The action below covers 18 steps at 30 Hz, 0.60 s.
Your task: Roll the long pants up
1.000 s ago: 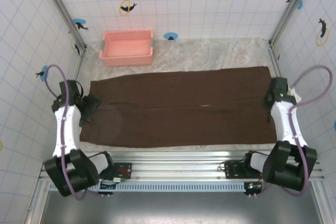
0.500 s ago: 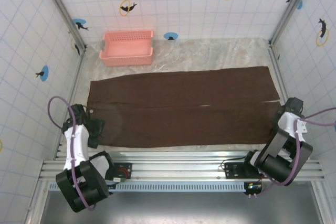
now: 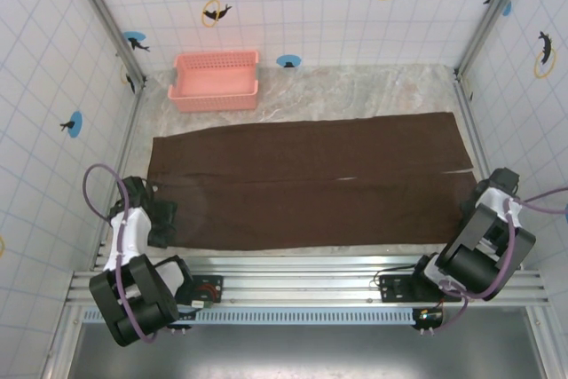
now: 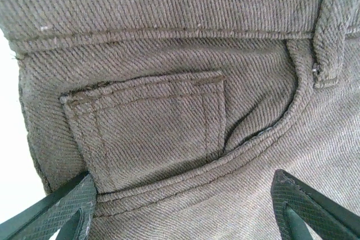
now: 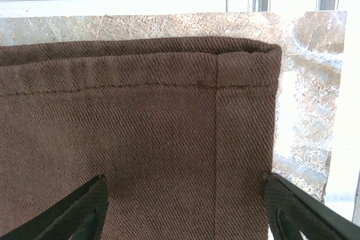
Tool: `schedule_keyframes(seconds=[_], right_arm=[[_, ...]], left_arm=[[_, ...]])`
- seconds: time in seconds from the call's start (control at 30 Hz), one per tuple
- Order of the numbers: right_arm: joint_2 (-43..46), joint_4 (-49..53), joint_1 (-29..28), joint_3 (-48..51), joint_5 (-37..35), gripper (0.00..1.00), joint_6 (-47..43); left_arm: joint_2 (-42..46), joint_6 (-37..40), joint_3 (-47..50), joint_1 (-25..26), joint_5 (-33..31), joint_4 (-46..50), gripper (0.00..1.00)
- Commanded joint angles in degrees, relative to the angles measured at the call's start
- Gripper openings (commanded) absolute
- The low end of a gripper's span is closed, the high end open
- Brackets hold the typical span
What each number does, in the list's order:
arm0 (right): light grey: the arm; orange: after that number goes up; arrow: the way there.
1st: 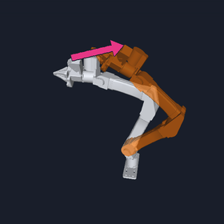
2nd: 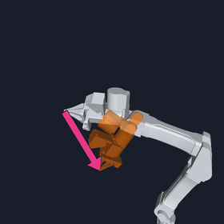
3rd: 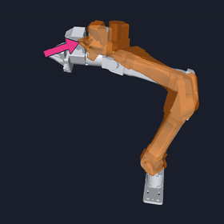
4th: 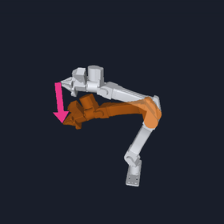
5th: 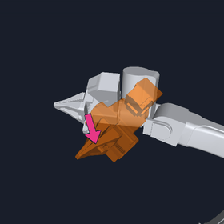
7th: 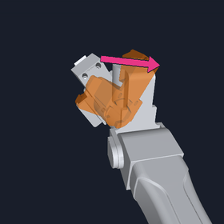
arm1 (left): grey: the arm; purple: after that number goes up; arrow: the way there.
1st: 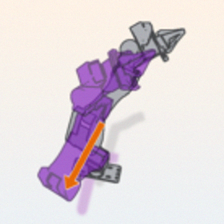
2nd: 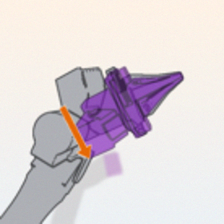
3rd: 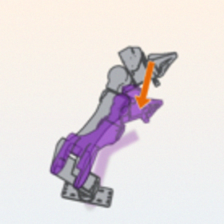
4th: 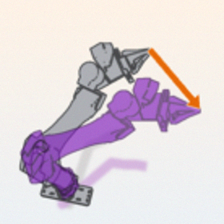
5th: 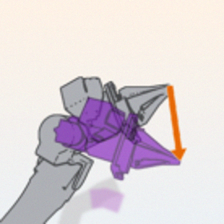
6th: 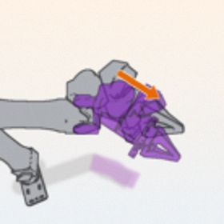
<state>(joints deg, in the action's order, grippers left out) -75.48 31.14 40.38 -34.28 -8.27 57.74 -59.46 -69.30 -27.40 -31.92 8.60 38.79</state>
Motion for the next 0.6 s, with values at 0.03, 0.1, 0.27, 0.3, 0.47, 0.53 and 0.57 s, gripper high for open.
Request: schedule_keyframes(seconds=[0.03,0.1,0.27,0.3,0.47,0.53,0.57], right_arm=[[-1.23,3.03,1.33,1.74,0.92,0.74,-1.51],[-1.07,3.56,1.53,1.84,0.24,0.71,-2.21],[-2.09,3.48,1.55,1.2,1.12,0.1,-3.18],[-2.21,3.33,1.59,1.16,1.45,0.02,-3.32],[-1.3,3.36,1.63,0.55,2.55,0.0,-4.13],[-0.69,3.78,1.59,0.27,2.79,0.0,-4.38],[-0.39,3.94,1.63,0.18,2.82,0.0,-4.55]], left_arm=[[0.58,-1.61,2.68,-0.67,-0.3,1.07,0.81],[0.84,-1.75,3.09,-0.77,-0.43,1.06,0.8],[0.23,-2.47,4.07,-0.83,-0.42,0.13,0.71],[0.15,-2.57,4.16,-0.82,-0.6,0.07,0.66],[-0.46,-3.21,5.13,-0.86,-1.12,-1.79,0.6],[-0.98,-3.27,5.24,-0.85,-1.13,-2.15,0.6],[-1.16,-3.13,5.2,-0.86,-1.31,-2.19,0.6]])
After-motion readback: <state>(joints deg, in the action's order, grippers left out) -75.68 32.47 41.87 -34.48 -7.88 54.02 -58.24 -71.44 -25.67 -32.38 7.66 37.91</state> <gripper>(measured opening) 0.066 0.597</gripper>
